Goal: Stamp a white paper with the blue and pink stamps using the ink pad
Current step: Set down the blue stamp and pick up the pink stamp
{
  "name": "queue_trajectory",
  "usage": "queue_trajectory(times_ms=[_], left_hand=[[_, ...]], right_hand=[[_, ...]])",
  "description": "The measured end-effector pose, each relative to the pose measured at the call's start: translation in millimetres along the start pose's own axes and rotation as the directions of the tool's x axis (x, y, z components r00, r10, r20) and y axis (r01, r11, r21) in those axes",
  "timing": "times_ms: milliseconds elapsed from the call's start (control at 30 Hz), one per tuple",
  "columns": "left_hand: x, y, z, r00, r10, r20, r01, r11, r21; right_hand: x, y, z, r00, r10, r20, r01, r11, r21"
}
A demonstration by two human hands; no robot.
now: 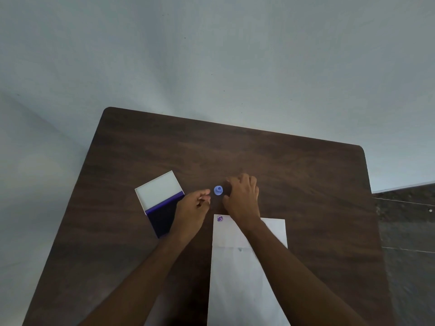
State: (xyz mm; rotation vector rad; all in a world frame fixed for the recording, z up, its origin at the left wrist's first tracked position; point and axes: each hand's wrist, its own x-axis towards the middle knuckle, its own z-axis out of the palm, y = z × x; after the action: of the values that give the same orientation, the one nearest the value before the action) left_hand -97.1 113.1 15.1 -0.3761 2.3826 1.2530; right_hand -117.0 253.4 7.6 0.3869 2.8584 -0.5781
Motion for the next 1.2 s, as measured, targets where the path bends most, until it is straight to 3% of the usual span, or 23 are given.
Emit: queue_trajectory(times_ms=[300, 600, 800, 900, 1000, 1100, 1200], left_hand=[[-1, -5, -3, 1.000, 0.000, 0.004, 0.000, 0.994, -0.109], [-4, -4, -12, 0.998, -0.015, -0.064, 0.003, 0.983, -0.182], [-8, -4, -14, 0.997, 0.014, -0.078, -0.027, 0.984, -0.175], [-13, -5, -16, 0.997, 0.041, -0.068, -0.051, 0.986, -0.157], [-19, -7, -18, 0.996, 0.075, -0.049, -0.081, 0.988, -0.134], [-24, -5, -20, 0.999, 0.035, 0.005, -0.035, 0.998, -0.057], [-29, -9, -26, 0.996, 0.070, 0.063, -0.058, 0.983, -0.173]], right_hand=[[-1, 6, -2, 0.995, 0.103, 0.000, -0.103, 0.993, 0.065], [0, 7, 1, 0.995, 0.086, 0.040, -0.087, 0.996, 0.029], [-6, 1, -8, 0.971, 0.232, 0.048, -0.237, 0.948, 0.212], [-21, -3, -17, 0.963, 0.268, 0.034, -0.252, 0.842, 0.477], [-33, -10, -21, 0.955, 0.261, 0.144, -0.291, 0.715, 0.635], [-38, -17, -22, 0.931, 0.268, 0.247, -0.361, 0.582, 0.728], [-44, -25, -22, 0.906, 0.253, 0.340, -0.423, 0.490, 0.762]])
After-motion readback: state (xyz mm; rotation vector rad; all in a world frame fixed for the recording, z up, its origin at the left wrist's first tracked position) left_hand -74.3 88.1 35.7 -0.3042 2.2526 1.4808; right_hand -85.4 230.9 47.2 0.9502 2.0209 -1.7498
